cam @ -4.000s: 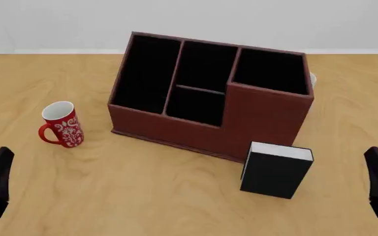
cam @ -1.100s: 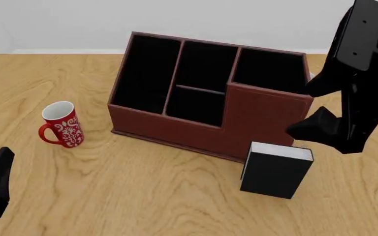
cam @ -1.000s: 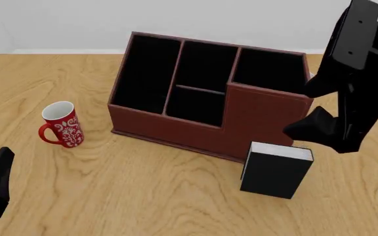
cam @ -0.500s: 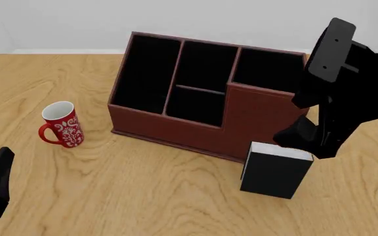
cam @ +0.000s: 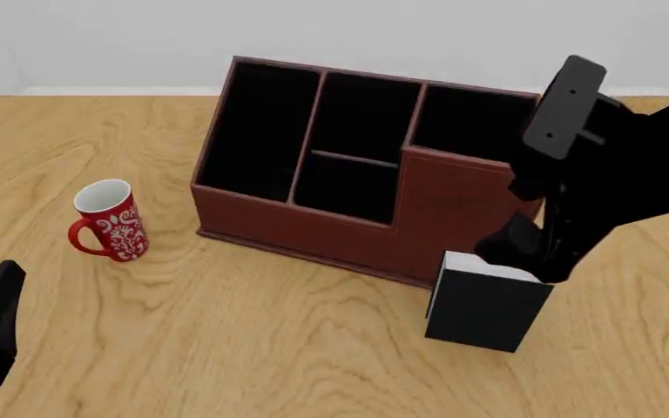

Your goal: Pick up the book and place it in the right compartment of the caddy.

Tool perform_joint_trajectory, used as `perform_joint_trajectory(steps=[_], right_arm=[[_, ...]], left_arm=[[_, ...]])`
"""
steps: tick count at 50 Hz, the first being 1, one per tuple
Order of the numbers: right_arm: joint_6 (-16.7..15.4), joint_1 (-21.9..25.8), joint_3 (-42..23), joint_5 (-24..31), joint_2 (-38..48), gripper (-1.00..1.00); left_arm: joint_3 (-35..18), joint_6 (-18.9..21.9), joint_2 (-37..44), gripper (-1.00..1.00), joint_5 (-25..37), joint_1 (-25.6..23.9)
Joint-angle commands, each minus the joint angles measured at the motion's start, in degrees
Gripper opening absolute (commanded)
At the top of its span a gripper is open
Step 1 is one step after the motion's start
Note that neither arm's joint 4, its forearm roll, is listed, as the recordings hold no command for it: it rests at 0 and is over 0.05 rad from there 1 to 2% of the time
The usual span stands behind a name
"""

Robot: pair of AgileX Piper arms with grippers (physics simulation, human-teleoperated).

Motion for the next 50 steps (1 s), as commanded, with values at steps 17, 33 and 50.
perform_joint_trajectory(steps=[17,33,50], right_arm=[[1.86,-0.60,4.62,-5.57,1.28,1.00],[4.18,0.08,8.39,-8.79,1.34,1.00],[3.29,-1.48,9.33,-10.14,3.03,1.00]], left_arm=[[0.00,0.00,0.00,1.00,0.00,0.00],[0.00,0.00,0.00,1.00,0.00,0.00],[0.00,0.00,0.00,1.00,0.00,0.00]])
